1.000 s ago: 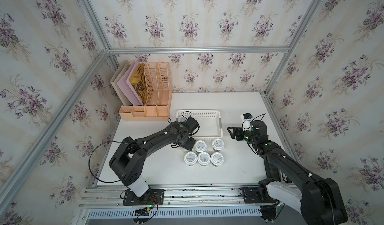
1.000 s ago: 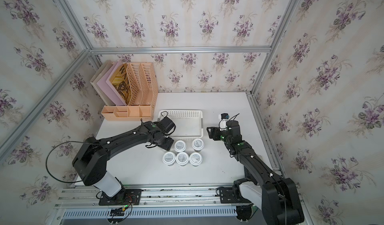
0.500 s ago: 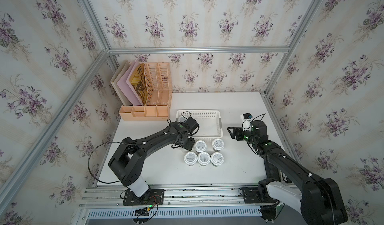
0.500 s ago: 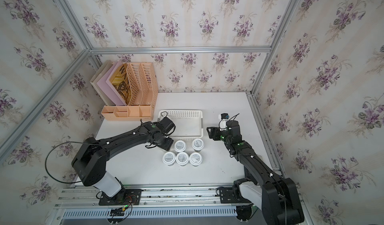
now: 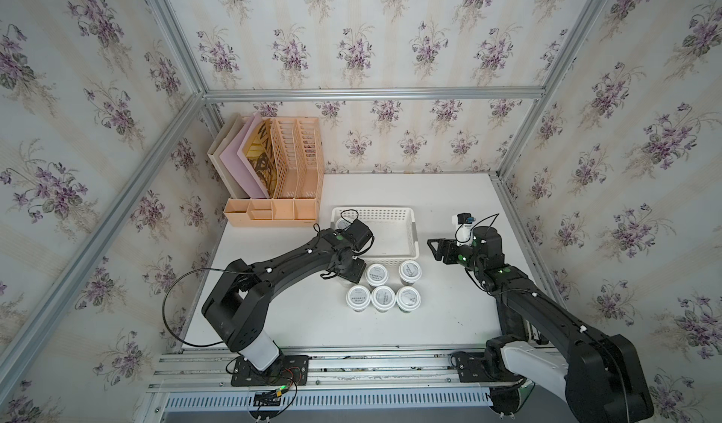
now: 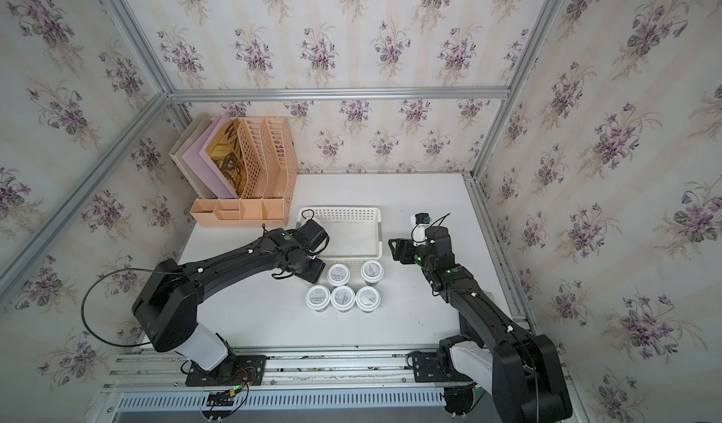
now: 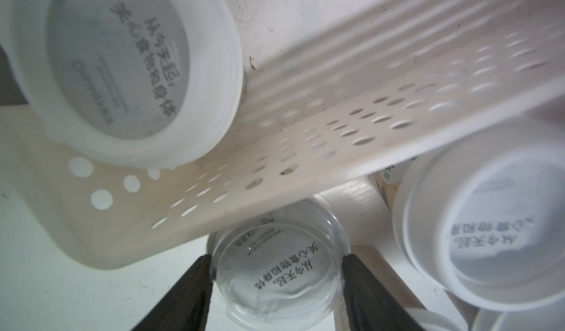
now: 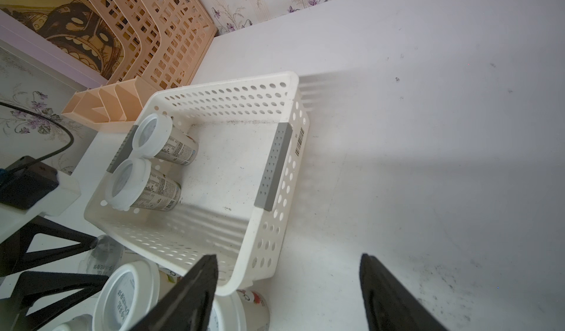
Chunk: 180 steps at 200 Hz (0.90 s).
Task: Put the yogurt in the basket
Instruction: Pick up the yogurt from the center of the board.
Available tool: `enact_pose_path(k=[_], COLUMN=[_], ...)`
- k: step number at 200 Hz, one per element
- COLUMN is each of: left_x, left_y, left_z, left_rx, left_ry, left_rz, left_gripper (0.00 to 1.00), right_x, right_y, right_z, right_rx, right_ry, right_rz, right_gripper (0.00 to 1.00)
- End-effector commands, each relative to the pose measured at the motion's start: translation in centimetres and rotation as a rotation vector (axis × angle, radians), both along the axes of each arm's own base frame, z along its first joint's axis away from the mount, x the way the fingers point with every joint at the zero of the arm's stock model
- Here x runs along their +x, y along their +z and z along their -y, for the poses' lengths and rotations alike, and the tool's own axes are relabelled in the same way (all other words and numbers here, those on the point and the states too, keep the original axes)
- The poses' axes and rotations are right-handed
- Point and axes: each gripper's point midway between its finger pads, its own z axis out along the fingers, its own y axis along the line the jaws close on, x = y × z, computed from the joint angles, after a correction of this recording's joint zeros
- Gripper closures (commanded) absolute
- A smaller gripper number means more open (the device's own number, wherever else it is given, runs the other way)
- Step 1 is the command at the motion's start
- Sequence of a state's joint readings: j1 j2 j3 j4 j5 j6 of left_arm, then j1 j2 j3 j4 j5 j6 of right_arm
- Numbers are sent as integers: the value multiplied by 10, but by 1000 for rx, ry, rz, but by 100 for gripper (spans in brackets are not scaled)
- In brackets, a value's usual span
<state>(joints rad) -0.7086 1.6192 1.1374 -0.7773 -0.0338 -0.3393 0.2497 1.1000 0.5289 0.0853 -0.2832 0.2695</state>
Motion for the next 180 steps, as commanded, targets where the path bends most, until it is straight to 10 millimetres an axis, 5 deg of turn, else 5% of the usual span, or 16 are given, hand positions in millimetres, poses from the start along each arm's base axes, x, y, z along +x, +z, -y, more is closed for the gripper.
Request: enact_pose_path(k=[1, 180], left_x=[-1, -16], left_y=[5, 65], left_z=[-4, -8], left_rx=[15, -36], left_ry=[-5, -43], left_rz=[6, 21], left_gripper=[32, 32], right_x=[4, 5], right_y=[9, 6], right_z=[-1, -2], right_rx=[4, 5], right_ry=[-2, 0], right_rz=[29, 23], right_gripper=[22, 22])
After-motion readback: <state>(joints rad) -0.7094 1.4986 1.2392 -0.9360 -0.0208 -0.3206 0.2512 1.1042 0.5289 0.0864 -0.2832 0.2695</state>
